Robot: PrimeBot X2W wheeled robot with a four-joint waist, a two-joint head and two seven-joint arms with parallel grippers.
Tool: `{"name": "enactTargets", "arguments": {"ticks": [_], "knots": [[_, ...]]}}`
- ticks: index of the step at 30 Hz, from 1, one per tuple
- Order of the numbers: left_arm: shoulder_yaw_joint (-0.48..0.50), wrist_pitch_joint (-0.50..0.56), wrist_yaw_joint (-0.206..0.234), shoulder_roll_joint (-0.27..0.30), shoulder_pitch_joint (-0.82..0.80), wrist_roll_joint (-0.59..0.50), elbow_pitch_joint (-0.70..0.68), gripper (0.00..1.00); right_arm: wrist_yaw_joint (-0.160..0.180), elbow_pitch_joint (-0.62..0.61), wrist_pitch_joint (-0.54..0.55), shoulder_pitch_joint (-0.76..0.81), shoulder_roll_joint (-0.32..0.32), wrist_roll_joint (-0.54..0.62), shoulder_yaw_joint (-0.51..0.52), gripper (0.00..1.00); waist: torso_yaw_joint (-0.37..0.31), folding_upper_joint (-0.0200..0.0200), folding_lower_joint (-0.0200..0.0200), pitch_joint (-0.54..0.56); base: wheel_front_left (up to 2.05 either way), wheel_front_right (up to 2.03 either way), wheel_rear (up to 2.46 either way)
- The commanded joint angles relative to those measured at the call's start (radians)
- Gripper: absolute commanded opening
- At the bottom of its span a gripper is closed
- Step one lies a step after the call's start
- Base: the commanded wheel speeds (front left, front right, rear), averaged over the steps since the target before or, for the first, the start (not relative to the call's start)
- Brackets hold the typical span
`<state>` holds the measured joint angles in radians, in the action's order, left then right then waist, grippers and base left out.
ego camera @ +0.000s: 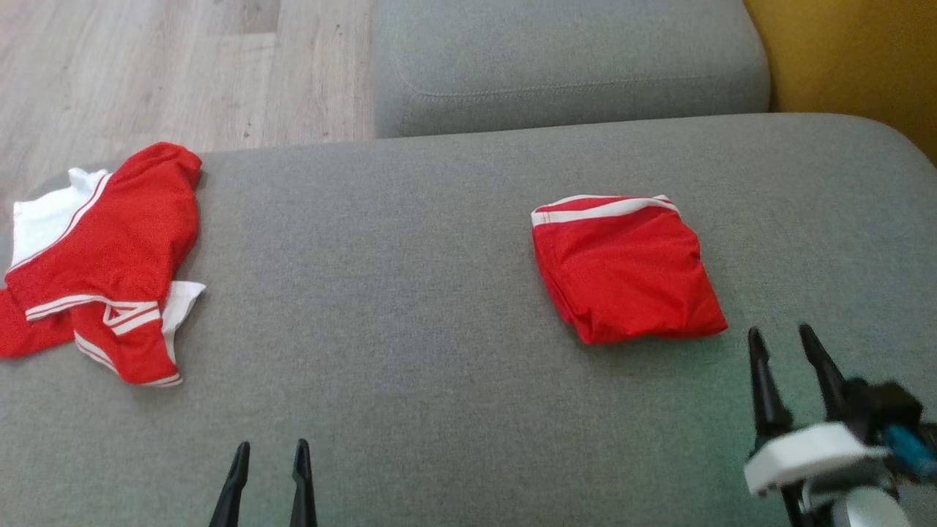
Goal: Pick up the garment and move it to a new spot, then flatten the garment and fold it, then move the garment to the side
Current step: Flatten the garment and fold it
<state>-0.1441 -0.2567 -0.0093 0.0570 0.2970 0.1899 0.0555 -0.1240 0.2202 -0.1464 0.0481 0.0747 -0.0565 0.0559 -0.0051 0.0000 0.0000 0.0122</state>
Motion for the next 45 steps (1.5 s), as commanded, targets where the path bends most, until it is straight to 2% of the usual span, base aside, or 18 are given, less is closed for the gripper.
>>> {"name": "enactTargets", "arguments": {"ticks": [1,8,14,19,27,36,41,45], "knots": [[0.019,-0.005,0.001,-0.007,-0.040,0.001,-0.036,1.00,-0.007,-0.025,0.021,-0.097,0.007,-0.009,-0.034,0.00,0.001,0.0000,0.0000,-0.011,0.00,0.00,0.00],[-0.008,-0.005,-0.003,-0.007,-0.084,-0.001,-0.034,1.00,-0.007,0.050,0.104,-0.294,0.000,0.010,-0.052,0.00,0.018,0.0000,0.0000,-0.083,0.00,0.00,0.00],[-0.047,-0.005,-0.011,-0.007,-0.157,-0.003,-0.021,1.00,-0.007,0.261,0.197,-0.506,-0.009,0.048,-0.072,0.00,0.073,0.0000,0.0000,-0.160,0.00,0.00,0.00],[-0.072,-0.005,-0.003,-0.007,-0.194,0.003,-0.015,1.00,-0.007,0.439,0.239,-0.595,-0.002,0.097,-0.040,0.00,0.135,0.0000,0.0000,-0.196,0.00,0.00,0.00],[-0.092,-0.005,0.001,-0.007,-0.205,0.005,-0.008,1.00,-0.007,0.612,0.240,-0.715,-0.008,0.186,0.015,0.00,0.198,0.0000,0.0000,-0.215,0.00,0.00,0.00],[-0.115,-0.005,0.015,-0.007,-0.206,0.022,-0.009,1.00,-0.007,0.739,0.213,-0.781,-0.020,0.239,0.035,0.00,0.245,0.0000,0.0000,-0.216,0.00,0.00,0.00],[-0.116,-0.005,0.019,-0.007,-0.203,0.027,-0.006,1.00,-0.007,0.794,0.157,-0.802,-0.023,0.232,-0.004,0.00,0.249,0.0000,0.0000,-0.210,0.00,0.00,0.00],[-0.110,-0.005,0.022,-0.007,-0.201,0.031,-0.003,1.00,-0.007,0.826,0.095,-0.808,-0.024,0.163,-0.087,0.00,0.234,0.0000,0.0000,-0.188,0.00,0.00,0.00]]}}
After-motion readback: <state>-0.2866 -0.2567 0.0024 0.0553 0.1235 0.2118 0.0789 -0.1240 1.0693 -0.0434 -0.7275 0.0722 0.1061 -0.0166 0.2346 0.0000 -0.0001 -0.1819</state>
